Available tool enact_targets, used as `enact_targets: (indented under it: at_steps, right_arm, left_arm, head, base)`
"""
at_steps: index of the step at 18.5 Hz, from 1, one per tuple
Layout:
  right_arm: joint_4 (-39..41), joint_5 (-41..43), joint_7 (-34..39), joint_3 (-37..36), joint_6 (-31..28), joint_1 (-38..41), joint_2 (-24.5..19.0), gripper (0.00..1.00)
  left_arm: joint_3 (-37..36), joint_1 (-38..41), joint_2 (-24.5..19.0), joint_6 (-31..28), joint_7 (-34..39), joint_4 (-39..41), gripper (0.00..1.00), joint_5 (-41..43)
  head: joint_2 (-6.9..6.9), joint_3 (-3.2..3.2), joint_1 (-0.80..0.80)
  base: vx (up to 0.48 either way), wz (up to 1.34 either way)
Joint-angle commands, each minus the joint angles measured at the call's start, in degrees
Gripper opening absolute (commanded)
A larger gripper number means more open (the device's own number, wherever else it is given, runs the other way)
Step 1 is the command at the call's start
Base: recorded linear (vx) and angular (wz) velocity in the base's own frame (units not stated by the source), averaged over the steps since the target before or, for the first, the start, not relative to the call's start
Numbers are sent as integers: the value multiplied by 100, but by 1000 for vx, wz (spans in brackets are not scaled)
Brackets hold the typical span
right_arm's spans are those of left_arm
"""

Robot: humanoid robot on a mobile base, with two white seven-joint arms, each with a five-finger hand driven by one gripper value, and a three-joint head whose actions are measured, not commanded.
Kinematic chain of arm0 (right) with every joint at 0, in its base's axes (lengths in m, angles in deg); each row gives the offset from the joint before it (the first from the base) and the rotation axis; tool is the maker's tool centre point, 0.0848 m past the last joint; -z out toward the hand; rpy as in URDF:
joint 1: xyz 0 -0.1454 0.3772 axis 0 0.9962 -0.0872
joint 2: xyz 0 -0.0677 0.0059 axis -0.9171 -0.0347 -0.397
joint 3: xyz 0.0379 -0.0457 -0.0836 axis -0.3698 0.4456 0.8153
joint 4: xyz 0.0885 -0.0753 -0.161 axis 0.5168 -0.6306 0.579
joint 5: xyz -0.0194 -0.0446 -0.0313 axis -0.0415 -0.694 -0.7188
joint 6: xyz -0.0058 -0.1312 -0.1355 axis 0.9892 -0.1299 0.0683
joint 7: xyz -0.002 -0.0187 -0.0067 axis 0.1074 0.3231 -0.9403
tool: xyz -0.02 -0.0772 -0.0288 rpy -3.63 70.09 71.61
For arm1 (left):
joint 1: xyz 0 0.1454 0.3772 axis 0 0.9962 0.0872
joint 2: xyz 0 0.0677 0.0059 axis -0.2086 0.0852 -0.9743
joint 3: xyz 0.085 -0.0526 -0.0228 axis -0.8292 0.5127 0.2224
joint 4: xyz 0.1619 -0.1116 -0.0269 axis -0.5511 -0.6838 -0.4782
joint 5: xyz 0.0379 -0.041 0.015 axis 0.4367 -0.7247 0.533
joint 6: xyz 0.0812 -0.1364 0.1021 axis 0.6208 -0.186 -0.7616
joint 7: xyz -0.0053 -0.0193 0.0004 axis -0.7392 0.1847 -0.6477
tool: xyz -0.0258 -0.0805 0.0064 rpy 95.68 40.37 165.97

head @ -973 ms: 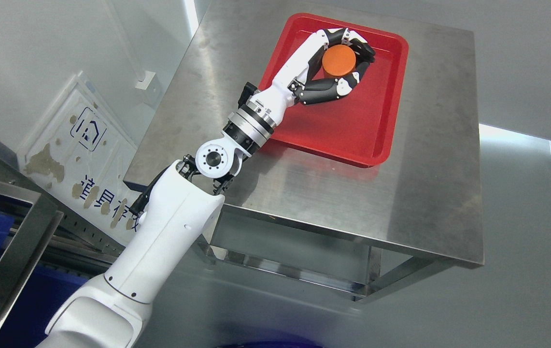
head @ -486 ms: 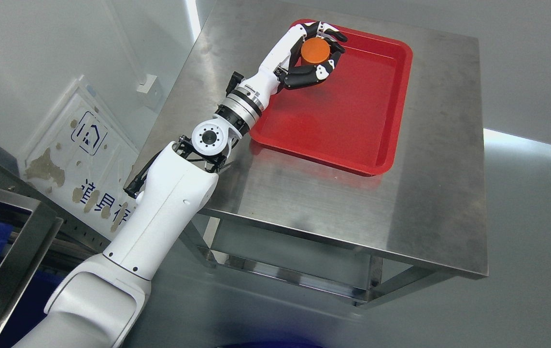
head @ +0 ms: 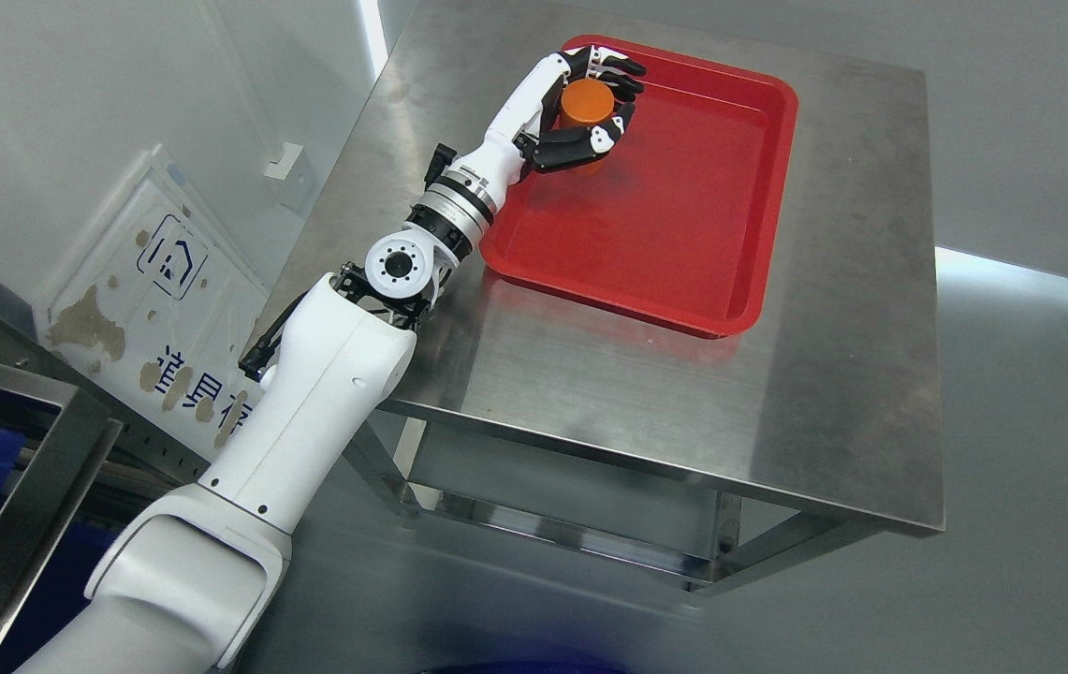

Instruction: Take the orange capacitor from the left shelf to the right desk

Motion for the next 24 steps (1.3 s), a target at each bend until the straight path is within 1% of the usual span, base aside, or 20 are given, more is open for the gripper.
enact_targets:
  at_steps: [1, 4, 6, 9, 10, 12, 13, 15, 16, 18, 20, 22, 24]
  right_arm:
    - [132, 0, -2, -62, -2, 193, 100, 100]
    - [132, 0, -2, -70, -2, 193, 100, 100]
    - [132, 0, -2, -70, -2, 193, 100, 100]
    - [132, 0, -2, -70, -2, 193, 100, 100]
    - [132, 0, -2, -70, -2, 193, 100, 100]
    - [132, 0, -2, -70, -2, 193, 100, 100]
    - [132, 0, -2, -62, -2, 193, 100, 100]
    - [132, 0, -2, -70, -2, 193, 100, 100]
    - [132, 0, -2, -62, -2, 193, 100, 100]
    - [132, 0, -2, -70, -2, 193, 100, 100]
    - [132, 0, -2, -70, -2, 193, 100, 100]
    - [132, 0, -2, -70, -2, 193, 100, 100]
    - [132, 0, -2, -70, -2, 193, 100, 100]
  left_arm:
    - [-26, -117, -101, 24, 122, -332, 66, -26]
    - [-8, -265, -101, 50, 114, -52, 89, -26]
    - [167, -511, -101, 251, 114, 194, 98, -26]
    - [649, -732, -101, 419, 96, 397, 99, -26]
    - [860, -723, -101, 411, 70, 459, 99, -26]
    - [1247, -514, -101, 323, 44, 879, 99, -26]
    - [1414, -295, -101, 183, 35, 1168, 99, -26]
    - [1661, 302, -101, -456, 35, 1958, 99, -26]
    - [1740, 731, -101, -651, 35, 2301, 99, -26]
    - [1811, 1515, -101, -671, 35, 2760, 99, -26]
    - [2021, 1991, -114, -671, 35, 3086, 99, -26]
    - [2276, 2238, -150, -671, 35, 3350, 99, -26]
    - [2531, 2239, -106, -671, 35, 3456, 99, -26]
  head:
    - [0, 0, 0]
    - [0, 0, 0]
    - [0, 0, 0]
    - [0, 0, 0]
    - [0, 0, 0]
    - [0, 0, 0]
    - [0, 0, 0]
    - [0, 0, 0]
    - [0, 0, 0]
    - [0, 0, 0]
    - [0, 0, 0]
    - [0, 0, 0]
    - [0, 0, 0]
  base:
    - [0, 0]
    - [0, 0]
    - [0, 0]
    - [0, 0]
    - [0, 0]
    - [0, 0]
    - [0, 0]
    - [0, 0]
    - [0, 0]
    - [0, 0]
    - [0, 0]
    - [0, 0]
    - [0, 0]
